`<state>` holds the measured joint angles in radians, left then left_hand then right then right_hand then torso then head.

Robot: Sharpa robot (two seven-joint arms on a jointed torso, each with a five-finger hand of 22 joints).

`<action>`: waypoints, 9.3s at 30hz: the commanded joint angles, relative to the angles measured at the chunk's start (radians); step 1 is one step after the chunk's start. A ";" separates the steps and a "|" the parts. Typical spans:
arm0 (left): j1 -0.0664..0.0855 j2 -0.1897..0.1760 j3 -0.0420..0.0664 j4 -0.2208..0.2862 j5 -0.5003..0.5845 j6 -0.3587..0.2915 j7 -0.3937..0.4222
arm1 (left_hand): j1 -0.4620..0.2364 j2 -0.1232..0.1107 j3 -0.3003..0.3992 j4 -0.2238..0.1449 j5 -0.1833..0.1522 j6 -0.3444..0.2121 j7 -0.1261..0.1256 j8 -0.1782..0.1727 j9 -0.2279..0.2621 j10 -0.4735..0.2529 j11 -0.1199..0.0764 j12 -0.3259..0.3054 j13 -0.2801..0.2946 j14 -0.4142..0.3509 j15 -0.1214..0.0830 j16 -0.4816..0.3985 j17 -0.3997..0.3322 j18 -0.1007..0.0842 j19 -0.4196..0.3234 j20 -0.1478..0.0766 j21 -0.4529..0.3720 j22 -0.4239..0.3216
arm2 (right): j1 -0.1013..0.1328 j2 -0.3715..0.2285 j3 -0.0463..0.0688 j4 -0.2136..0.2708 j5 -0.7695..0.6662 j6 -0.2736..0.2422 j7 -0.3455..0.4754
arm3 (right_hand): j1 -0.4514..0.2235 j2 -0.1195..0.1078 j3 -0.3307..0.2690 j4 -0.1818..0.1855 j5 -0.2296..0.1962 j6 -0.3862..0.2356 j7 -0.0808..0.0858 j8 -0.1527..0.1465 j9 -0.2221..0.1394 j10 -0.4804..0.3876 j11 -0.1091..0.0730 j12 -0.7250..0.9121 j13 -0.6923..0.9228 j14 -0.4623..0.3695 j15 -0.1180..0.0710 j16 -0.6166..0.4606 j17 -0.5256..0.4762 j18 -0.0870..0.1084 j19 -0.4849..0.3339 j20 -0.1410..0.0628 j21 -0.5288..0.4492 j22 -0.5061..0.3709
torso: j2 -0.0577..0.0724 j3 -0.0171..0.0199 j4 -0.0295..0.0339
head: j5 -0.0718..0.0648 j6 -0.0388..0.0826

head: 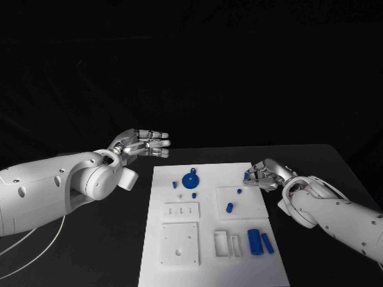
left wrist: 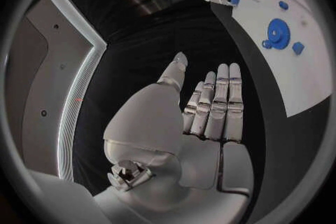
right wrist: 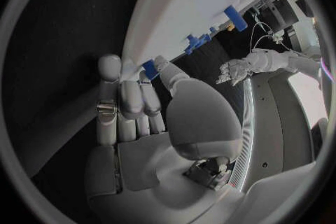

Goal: Assemble the parts on the task board

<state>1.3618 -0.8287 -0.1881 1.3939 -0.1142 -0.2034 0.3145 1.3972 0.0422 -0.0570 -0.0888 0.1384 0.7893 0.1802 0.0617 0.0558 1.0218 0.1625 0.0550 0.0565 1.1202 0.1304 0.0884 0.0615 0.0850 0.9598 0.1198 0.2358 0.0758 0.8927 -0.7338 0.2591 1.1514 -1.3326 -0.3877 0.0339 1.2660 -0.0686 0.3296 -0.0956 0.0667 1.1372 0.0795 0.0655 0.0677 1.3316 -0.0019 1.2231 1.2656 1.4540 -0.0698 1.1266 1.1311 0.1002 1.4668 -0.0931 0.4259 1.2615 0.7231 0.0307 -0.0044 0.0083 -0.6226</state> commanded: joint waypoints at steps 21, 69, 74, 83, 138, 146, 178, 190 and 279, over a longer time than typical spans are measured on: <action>0.050 0.031 0.001 -0.041 -0.082 0.051 -0.133 | -0.097 0.026 -0.038 0.089 -0.003 0.248 -0.082 0.016 0.014 0.473 -0.169 0.067 0.025 0.351 -0.199 0.584 0.318 -0.048 0.275 -0.204 0.382 0.205 | 0.059 -0.045 0.014 0.109 -0.073 -0.036 -0.085 | 0.008 -0.007 0.068 -0.016 -0.011 0.039 -0.008 -0.002 0.010 0.004 -0.013 0.003 0.005 0.002 -0.015 0.004 0.005 -0.014 0.041 -0.014 0.021 0.009 | -0.026 -0.0097 -0.0061 | -0.006 0.010; 0.113 0.305 -0.036 -0.190 -0.425 0.243 -0.633 | -0.248 -0.074 0.024 0.203 0.013 0.354 -0.128 0.005 0.191 0.491 -0.207 0.261 0.222 0.268 -0.234 0.980 0.521 -0.034 0.153 -0.241 0.673 0.586 | 0.152 0.155 -0.028 0.219 -0.262 0.174 -0.254 | 0.002 -0.022 0.084 -0.002 0.013 0.044 -0.010 -0.002 0.015 0.003 -0.013 -0.001 0.006 0.003 -0.015 0.006 0.011 -0.017 0.041 -0.013 0.043 0.022 | -0.064 -0.0193 -0.0073 | 0.021 -0.003; 0.113 0.311 -0.037 -0.190 -0.425 0.245 -0.646 | -0.245 -0.072 0.024 0.201 0.033 0.350 -0.127 0.004 0.200 0.490 -0.207 0.261 0.220 0.267 -0.235 0.980 0.518 -0.034 0.154 -0.242 0.668 0.598 | 0.154 0.158 -0.034 0.218 -0.264 0.175 -0.253 | 0.001 -0.020 0.086 0.000 0.015 0.045 -0.010 -0.002 0.016 0.002 -0.013 -0.002 0.005 0.003 -0.015 0.006 0.011 -0.017 0.041 -0.013 0.041 0.022 | -0.063 -0.0191 -0.0081 | 0.023 -0.004; 0.112 0.323 -0.037 -0.194 -0.420 0.251 -0.671 | -0.237 -0.052 0.012 0.185 0.062 0.350 -0.127 0.004 0.204 0.490 -0.207 0.258 0.220 0.267 -0.235 0.981 0.513 -0.035 0.156 -0.242 0.655 0.619 | 0.156 0.162 -0.039 0.215 -0.266 0.175 -0.259 | -0.001 -0.021 0.084 0.001 0.020 0.043 -0.010 -0.002 0.016 0.002 -0.013 -0.003 0.005 0.003 -0.015 0.005 0.010 -0.017 0.042 -0.013 0.041 0.022 | -0.063 -0.0190 -0.0084 | 0.020 -0.005; 0.096 0.351 -0.037 -0.206 -0.404 0.246 -0.724 | -0.193 0.045 0.286 0.029 0.199 0.358 -0.133 0.006 0.233 0.491 -0.213 0.265 0.215 0.265 -0.240 1.005 0.512 -0.035 0.167 -0.247 0.613 0.722 | 0.157 0.174 -0.054 0.224 -0.300 0.202 -0.262 | -0.003 -0.021 0.076 -0.002 0.061 0.052 -0.013 -0.002 0.021 0.004 -0.016 -0.001 0.008 0.003 -0.016 0.005 0.012 -0.018 0.042 -0.014 0.043 0.025 | -0.060 -0.0175 -0.0095 | 0.022 -0.013; 0.094 0.351 -0.038 -0.203 -0.367 0.238 -0.735 | -0.231 0.016 0.396 -0.012 0.210 0.386 -0.145 0.012 0.334 0.492 -0.217 0.278 0.213 0.266 -0.242 1.013 0.513 -0.035 0.168 -0.249 0.606 0.751 | 0.157 0.176 -0.054 0.218 -0.304 0.202 -0.264 | -0.003 -0.021 0.076 -0.002 0.061 0.052 -0.013 -0.002 0.021 0.004 -0.016 -0.001 0.008 0.003 -0.016 0.005 0.012 -0.018 0.042 -0.014 0.043 0.025 | -0.061 -0.0177 -0.0087 | 0.021 -0.017; 0.088 0.330 -0.042 -0.186 -0.324 0.208 -0.742 | -0.273 -0.059 0.448 -0.088 0.383 0.500 -0.181 0.005 0.521 0.495 -0.230 0.385 0.197 0.281 -0.259 1.058 0.535 -0.042 0.182 -0.265 0.590 0.826 | 0.145 0.140 -0.055 0.219 -0.292 0.095 -0.262 | 0.012 -0.086 -0.099 0.072 0.090 -0.142 0.036 -0.002 -0.002 -0.069 0.011 -0.106 -0.110 -0.009 0.008 -0.058 -0.037 0.008 0.036 0.010 -0.055 -0.021 | -0.061 -0.0177 -0.0093 | 0.023 -0.031; 0.086 0.287 -0.046 -0.151 -0.353 0.207 -0.744 | -0.282 -0.062 0.449 -0.084 0.380 0.523 -0.191 0.006 0.541 0.495 -0.235 0.429 0.205 0.289 -0.262 1.096 0.580 -0.044 0.188 -0.268 0.585 0.847 | 0.122 0.013 -0.045 0.254 -0.256 0.087 -0.239 | 0.051 -0.089 -0.130 0.039 0.135 -0.175 0.041 -0.003 -0.003 -0.109 0.013 -0.146 -0.188 -0.023 0.011 -0.096 -0.069 0.014 0.032 0.013 -0.143 -0.056 | -0.062 -0.0177 -0.0105 | 0.028 -0.044; -0.046 0.204 -0.055 -0.012 -0.703 0.238 -0.853 | -0.466 0.055 0.498 -0.116 0.339 0.585 -0.220 0.007 0.733 0.493 -0.248 0.577 0.265 0.313 -0.264 1.262 0.741 -0.049 0.267 -0.264 0.431 1.080 | 0.118 -0.032 0.017 0.223 -0.118 0.109 -0.242 | -0.002 -0.094 -0.006 -0.026 0.356 -0.139 0.039 -0.003 -0.003 -0.115 0.006 -0.142 -0.206 -0.022 0.004 -0.102 -0.068 0.010 0.032 0.007 -0.150 -0.041 | -0.060 -0.0185 -0.0084 | 0.039 -0.144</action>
<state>1.3168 -0.6273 -0.2431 1.3814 -0.8064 0.0203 -0.5373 0.9193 0.0938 0.4193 -0.1843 0.4791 1.1720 0.0756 0.0650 0.7319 1.4705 -0.0745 0.6261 0.3208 1.4293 -0.1317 1.3507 0.8031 0.0381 1.2191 -0.1430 0.6696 1.1547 1.0111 -0.7672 0.2761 1.3738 -1.4440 -0.2929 -0.2085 1.2766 -0.1632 0.3193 -0.1214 0.4222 0.9885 0.1165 0.0636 0.0650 1.2209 0.0053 1.0824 1.0602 1.4346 -0.0643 1.0281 1.0625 0.1059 1.4685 -0.0838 0.2823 1.2195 0.6636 0.0123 -0.0128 0.0472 -0.7679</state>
